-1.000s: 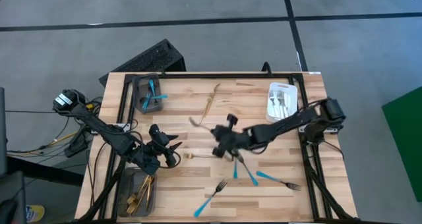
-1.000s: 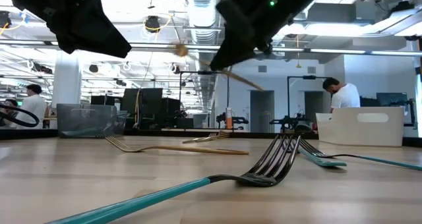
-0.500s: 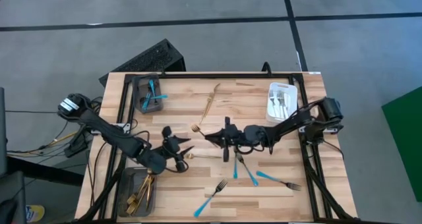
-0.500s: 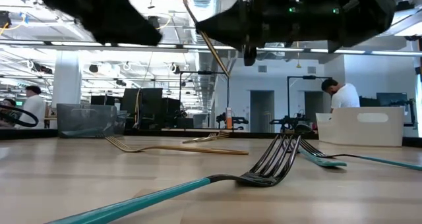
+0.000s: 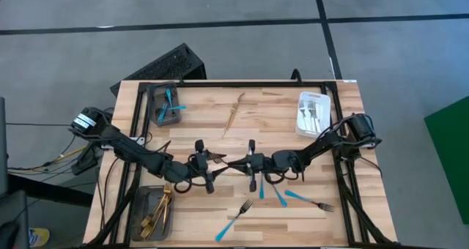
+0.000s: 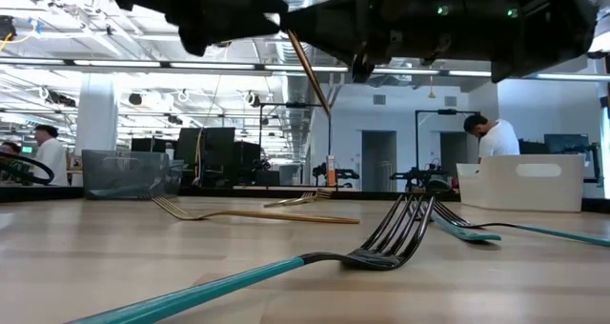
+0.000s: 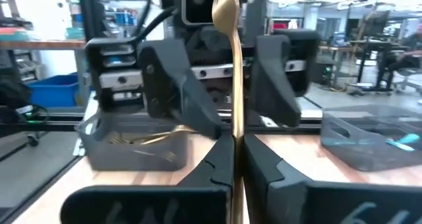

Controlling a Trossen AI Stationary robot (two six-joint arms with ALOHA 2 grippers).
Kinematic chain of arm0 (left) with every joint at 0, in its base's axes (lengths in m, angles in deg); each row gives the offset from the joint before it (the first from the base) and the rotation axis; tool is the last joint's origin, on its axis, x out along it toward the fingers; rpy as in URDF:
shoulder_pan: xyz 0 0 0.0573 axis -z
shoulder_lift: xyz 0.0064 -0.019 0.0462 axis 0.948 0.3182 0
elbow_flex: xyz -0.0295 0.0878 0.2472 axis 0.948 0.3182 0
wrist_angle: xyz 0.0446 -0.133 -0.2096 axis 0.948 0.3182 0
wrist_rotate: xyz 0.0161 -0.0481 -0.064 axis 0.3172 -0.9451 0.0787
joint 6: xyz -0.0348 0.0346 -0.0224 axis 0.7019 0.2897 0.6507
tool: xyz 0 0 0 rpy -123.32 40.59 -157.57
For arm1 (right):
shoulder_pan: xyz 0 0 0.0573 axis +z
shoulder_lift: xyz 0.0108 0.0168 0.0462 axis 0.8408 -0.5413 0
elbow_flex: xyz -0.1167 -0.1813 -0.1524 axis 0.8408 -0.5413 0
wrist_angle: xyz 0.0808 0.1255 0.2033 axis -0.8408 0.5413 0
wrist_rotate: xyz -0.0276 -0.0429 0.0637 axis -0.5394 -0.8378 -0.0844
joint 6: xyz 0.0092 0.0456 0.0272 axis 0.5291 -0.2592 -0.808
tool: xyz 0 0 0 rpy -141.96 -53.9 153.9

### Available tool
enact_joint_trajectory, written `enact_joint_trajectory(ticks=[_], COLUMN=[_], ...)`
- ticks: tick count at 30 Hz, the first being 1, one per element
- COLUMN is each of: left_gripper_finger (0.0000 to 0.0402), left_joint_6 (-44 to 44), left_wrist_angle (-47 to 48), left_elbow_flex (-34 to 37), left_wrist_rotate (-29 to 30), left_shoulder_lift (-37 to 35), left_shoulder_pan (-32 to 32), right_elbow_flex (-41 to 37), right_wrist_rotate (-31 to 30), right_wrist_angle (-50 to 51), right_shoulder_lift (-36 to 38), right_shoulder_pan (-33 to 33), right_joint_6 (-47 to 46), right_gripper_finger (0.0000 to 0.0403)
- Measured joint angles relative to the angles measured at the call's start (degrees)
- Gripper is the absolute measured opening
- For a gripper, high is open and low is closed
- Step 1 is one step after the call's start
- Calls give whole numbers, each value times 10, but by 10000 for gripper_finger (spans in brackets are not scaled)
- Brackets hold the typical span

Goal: Sort silverware by color (type)
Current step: Put the gold fork into the bottom black bin

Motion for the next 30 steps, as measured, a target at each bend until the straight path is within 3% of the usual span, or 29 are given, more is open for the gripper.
enact_joint_trajectory(ticks=[4,7,11,16,19,22,24,27,30], left_gripper_finger=[195,177,121,20,12,8,5,5,12], left_joint_6=[-16,-17,-29,-47,-72,-53,31,200,337], left_wrist_angle=[-19,-27,-30,-31,1,152,329,576,697], left_elbow_flex=[0,0,0,0,-3,-34,-72,-121,-153], left_wrist_rotate=[-22,-15,-11,-13,4,45,38,-64,-186], left_shoulder_lift=[0,0,0,0,-13,-61,-100,-143,-171], left_shoulder_pan=[-1,0,0,6,26,51,63,76,97], right_elbow_flex=[0,0,0,0,3,0,-1,0,0], right_wrist_rotate=[5,5,4,3,8,7,7,7,7], right_wrist_angle=[4,2,3,10,29,48,54,52,68], right_shoulder_lift=[0,0,0,0,0,0,-1,0,0], right_shoulder_pan=[2,2,1,0,-9,-14,-17,-17,-14], right_joint_6=[5,5,5,-23,-52,-89,-108,-116,-116], right_gripper_finger=[26,26,26,39,65,97,118,142,156])
